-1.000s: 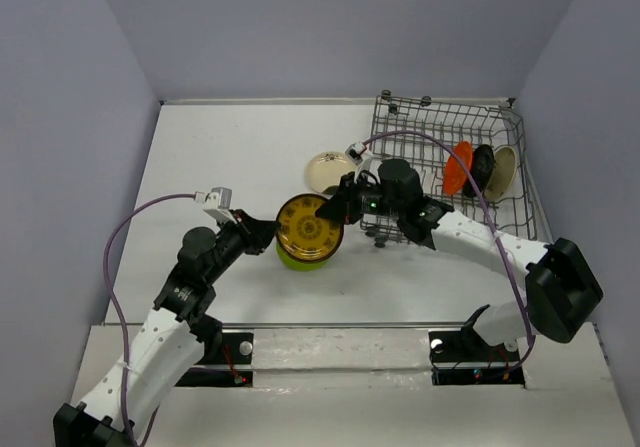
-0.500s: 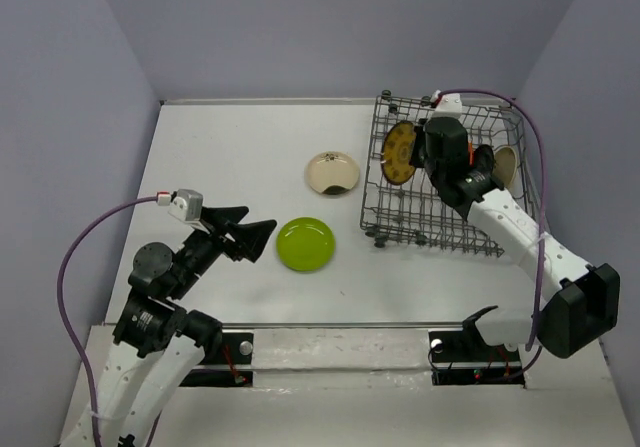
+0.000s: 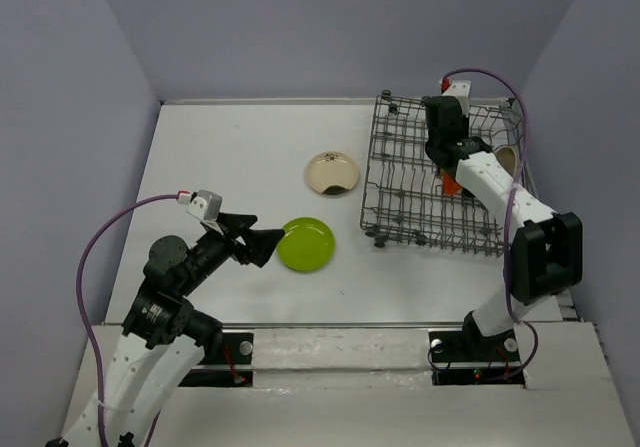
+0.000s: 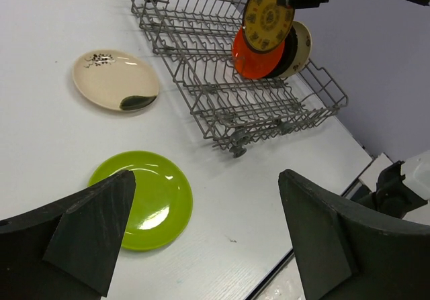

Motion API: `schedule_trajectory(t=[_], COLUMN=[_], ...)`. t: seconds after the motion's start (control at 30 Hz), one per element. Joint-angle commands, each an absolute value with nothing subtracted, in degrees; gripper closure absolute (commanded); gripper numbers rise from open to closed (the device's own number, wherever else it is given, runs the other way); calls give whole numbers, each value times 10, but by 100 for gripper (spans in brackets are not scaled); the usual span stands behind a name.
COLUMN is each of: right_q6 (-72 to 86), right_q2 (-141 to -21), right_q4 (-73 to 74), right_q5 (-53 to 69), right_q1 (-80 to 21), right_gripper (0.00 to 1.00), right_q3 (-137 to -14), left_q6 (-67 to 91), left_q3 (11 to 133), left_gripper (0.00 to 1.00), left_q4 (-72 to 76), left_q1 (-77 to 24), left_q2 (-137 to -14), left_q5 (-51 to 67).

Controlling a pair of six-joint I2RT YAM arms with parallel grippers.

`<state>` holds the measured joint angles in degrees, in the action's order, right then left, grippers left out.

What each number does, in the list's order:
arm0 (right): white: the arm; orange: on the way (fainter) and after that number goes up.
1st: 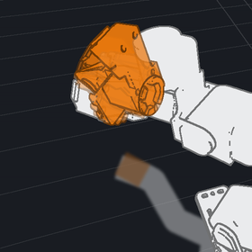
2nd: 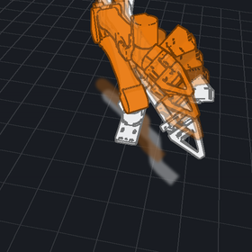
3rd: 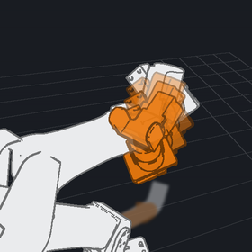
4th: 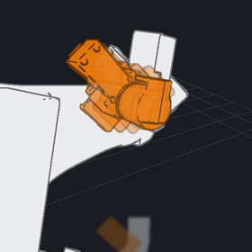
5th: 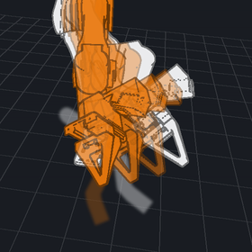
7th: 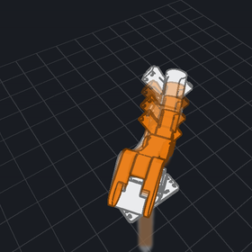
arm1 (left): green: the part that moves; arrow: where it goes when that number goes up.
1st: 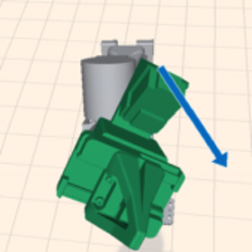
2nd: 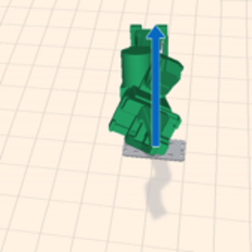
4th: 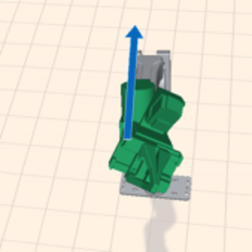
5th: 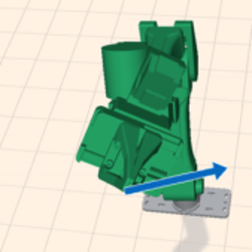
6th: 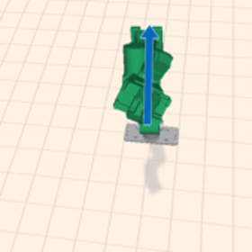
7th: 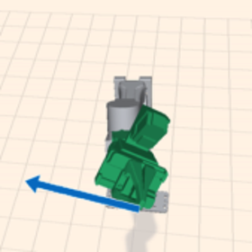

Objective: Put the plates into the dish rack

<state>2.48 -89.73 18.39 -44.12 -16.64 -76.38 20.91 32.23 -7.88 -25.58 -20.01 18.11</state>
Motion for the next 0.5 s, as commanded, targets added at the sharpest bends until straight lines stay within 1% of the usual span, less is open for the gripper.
schedule_trajectory(t=[0.0,0.2,0.47], right_q6=[6,20,54], right_q2=[-948,-1002,-1039], right_q4=[181,181,182], right_q5=[-474,-449,-418], right_q1=[-165,-165,-165], right_gripper=[93,93,93], right_q3=[-816,-841,-824], left_q6=[196,196,197], left_q3=[322,322,323], left_gripper=[1,1,1], left_q4=[-47,-46,-46], left_q1=[-263,-267,-268], left_q2=[-192,-193,-197], left_q5=[200,200,200])
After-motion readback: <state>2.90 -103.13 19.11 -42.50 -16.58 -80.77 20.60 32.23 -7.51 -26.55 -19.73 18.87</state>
